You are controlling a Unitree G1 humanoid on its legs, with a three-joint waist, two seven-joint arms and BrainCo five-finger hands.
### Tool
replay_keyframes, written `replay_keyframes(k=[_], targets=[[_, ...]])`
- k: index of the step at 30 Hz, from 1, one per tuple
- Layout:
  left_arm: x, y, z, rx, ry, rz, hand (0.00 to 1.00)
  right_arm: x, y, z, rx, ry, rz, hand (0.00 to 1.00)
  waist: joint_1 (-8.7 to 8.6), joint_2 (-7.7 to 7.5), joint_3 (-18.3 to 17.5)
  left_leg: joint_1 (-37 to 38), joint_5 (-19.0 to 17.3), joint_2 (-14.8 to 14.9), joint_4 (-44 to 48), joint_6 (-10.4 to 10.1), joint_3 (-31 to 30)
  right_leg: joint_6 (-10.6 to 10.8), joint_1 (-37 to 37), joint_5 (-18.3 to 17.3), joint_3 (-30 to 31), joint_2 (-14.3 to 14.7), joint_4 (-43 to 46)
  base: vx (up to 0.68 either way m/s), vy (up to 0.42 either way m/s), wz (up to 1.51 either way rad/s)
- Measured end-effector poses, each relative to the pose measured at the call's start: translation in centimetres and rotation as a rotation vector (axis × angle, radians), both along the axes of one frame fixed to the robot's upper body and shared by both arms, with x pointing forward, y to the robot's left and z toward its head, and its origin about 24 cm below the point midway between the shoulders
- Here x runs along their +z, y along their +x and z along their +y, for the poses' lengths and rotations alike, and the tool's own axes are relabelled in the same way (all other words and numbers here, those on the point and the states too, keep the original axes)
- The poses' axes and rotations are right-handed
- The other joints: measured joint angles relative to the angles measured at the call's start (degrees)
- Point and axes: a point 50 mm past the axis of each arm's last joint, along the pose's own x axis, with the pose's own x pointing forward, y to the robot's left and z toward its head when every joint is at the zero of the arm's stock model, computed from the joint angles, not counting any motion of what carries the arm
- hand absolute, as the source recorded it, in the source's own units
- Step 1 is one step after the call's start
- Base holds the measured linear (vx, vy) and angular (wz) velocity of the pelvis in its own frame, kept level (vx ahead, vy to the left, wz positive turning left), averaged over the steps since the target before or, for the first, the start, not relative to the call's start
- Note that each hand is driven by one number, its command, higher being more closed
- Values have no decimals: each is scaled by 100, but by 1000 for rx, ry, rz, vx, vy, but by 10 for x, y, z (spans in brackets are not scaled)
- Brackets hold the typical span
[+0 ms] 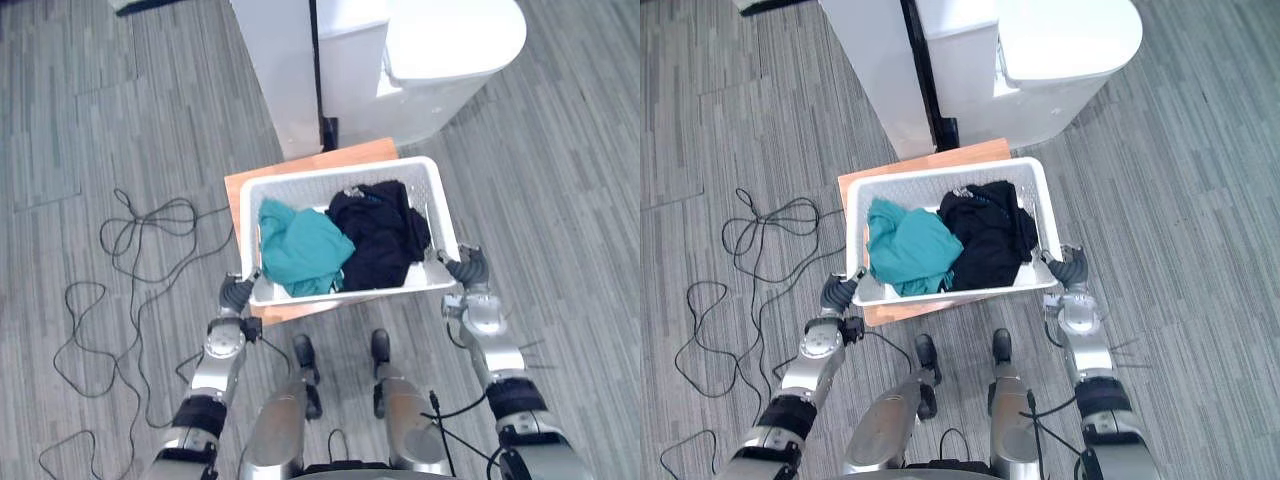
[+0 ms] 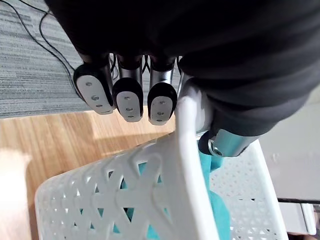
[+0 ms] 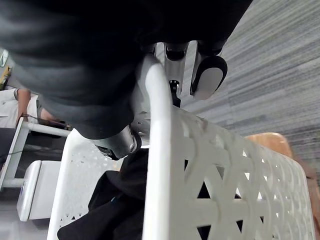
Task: Pick up the laundry basket with both hands and put the clothes into the washing machine.
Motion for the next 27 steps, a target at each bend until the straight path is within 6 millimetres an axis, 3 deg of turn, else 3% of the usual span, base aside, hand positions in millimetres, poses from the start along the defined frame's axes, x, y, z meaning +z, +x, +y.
replay_keyframes(k=[4, 10, 14, 16, 18, 20, 21, 22, 23, 24, 25, 26, 27], targets=[[-1, -30, -5, -21, -3, -5, 100, -6, -27, -2, -51, 28, -3, 100, -3, 4, -380, 250, -65, -25, -150, -88, 55, 53, 162, -115, 125, -22, -44, 10, 10, -7], [16, -45, -15, -61, -36, -76, 100, 7, -53, -6, -104, 47, -80, 100, -45, -45, -661, 422, -301, 2, 126, -54, 488, 76, 114, -153, 548, 17, 129, 13, 25, -43], [28, -44, -16, -68, -36, -130, 100, 17, -57, -2, -109, 60, -133, 100, -225, -71, -671, 423, -1044, 390, 1121, -39, 1476, 148, -47, -12, 1271, 259, 185, -15, 37, -126], [32, -42, -16, -68, -36, -150, 100, 20, -56, -1, -113, 67, -151, 100, -283, -101, -698, 481, -1226, 666, 1274, -37, 2143, -295, -184, -154, 574, 164, 35, -54, 31, -180], [33, -41, -15, -68, -30, -154, 100, 20, -55, 0, -113, 70, -155, 100, -296, -162, -737, 679, -1385, 970, 1427, -50, 3106, -722, -617, -421, -1681, -361, 854, -3, 46, -204], [33, -41, -16, -67, -32, -149, 100, 20, -55, -1, -112, 68, -155, 100, -288, -214, -768, 963, -1531, 1139, 1587, -119, 3847, -1185, -608, -763, -3360, -786, 1555, 98, -25, -207], [33, -41, -16, -63, -33, -150, 100, 20, -54, -1, -110, 68, -155, 100, -290, -243, -790, 1178, -1666, 1245, 1794, -263, 4262, -1262, -441, -833, -4010, -899, 1749, 164, -89, -206], [33, -41, -16, -56, -34, -151, 100, 20, -52, -1, -107, 71, -158, 100, -293, -222, -803, 1254, -1753, 1336, 1929, -371, 4423, -998, -424, -811, -4027, -891, 1770, 176, -96, -195], [33, -39, -17, -54, -35, -155, 100, 20, -49, -1, -103, 73, -159, 100, -308, -183, -807, 1372, -1869, 1540, 2311, -430, 4565, -769, -518, -815, -3643, -640, 1830, 233, -128, -189], [32, -38, -17, -54, -36, -150, 100, 20, -48, -2, -93, 67, -152, 100, -276, -164, -820, 1424, -1895, 1930, 2987, -390, 4489, -808, -556, -894, -3219, -364, 1831, 193, -104, -188], [30, -39, -16, -51, -36, -142, 100, 20, -47, -2, -84, 58, -150, 100, -253, -135, -837, 1413, -1880, 2200, 3462, -334, 4366, -834, -549, -933, -3020, -188, 1822, 311, -173, -206], [25, -44, -16, -44, -40, -120, 100, 21, -47, -1, -68, 46, -148, 100, -165, -23, -859, 1203, -1742, 2789, 4590, 605, 3847, -939, -439, -1028, -2625, 241, 1754, 267, -125, -211], [20, -48, -16, -38, -45, -95, 100, 21, -46, -2, -60, 34, -141, 100, -86, 66, -854, 812, -1717, 3012, 5531, 1163, 2883, -1045, -246, -1081, -2242, 628, 1648, 365, -118, -247]])
